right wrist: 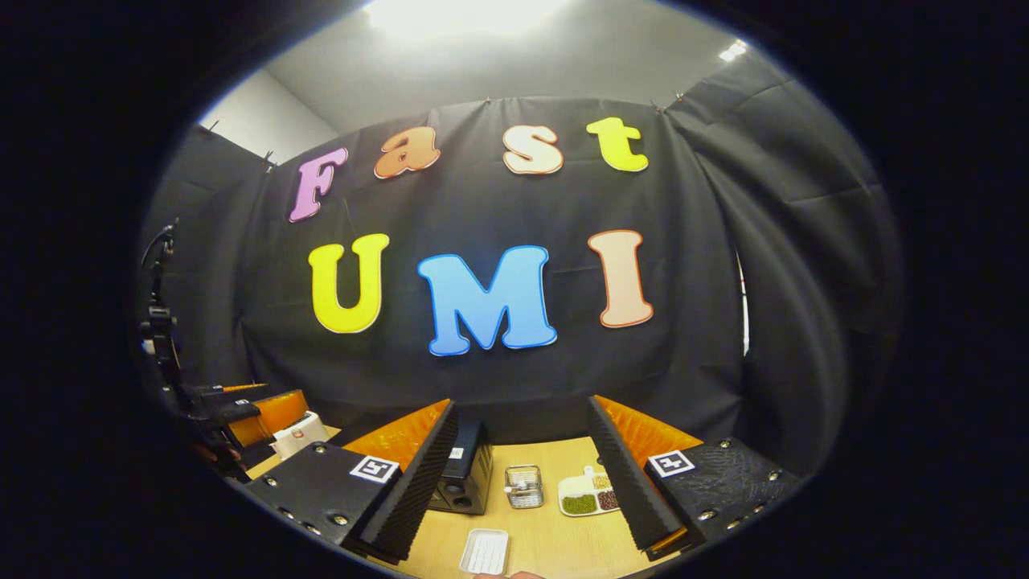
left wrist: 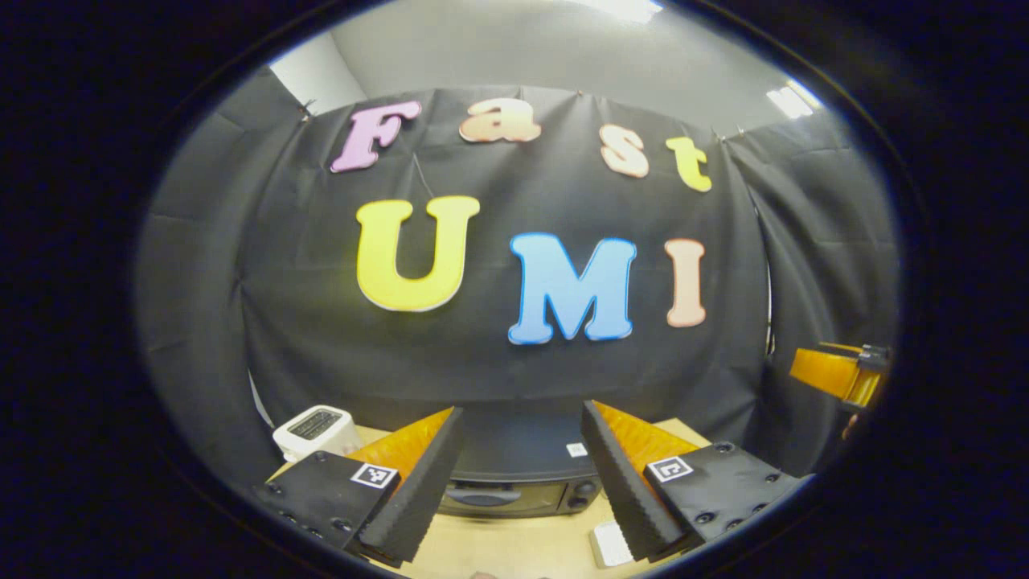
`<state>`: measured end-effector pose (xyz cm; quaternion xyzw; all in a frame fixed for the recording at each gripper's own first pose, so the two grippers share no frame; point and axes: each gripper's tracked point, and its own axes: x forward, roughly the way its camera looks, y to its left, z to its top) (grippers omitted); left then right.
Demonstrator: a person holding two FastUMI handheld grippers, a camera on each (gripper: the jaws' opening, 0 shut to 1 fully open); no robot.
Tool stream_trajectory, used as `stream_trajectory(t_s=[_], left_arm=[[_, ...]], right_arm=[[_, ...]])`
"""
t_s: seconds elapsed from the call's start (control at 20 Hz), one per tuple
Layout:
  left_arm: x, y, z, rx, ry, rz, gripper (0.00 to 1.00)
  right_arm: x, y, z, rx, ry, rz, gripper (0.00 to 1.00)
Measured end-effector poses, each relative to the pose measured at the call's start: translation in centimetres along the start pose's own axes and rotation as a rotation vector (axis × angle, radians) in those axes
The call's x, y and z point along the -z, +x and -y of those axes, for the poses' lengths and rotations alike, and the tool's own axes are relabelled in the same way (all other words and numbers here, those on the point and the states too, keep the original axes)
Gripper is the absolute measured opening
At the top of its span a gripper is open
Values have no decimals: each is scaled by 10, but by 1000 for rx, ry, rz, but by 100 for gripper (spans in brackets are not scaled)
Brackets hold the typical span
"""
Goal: Open the electric oven with the left hand, put the food in, and close the electric oven.
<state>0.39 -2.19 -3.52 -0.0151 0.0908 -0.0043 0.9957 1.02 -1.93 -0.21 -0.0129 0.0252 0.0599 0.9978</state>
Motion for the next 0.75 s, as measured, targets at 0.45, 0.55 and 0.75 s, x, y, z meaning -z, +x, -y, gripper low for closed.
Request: stream_trajectory(t_s=[0.45, 0.55, 0.75], left_arm=[[-23, -33, -5, -54, -23, 1, 97], [-31, -35, -5, -34, -38, 13, 93], [-36, -39, -20, -1, -61, 17, 100]], right_arm=[[-20, -4, -31, -81, 4, 4, 97], [-25, -5, -32, -47, -9, 21, 97], [-34, -13, -43, -20, -26, 44, 98]])
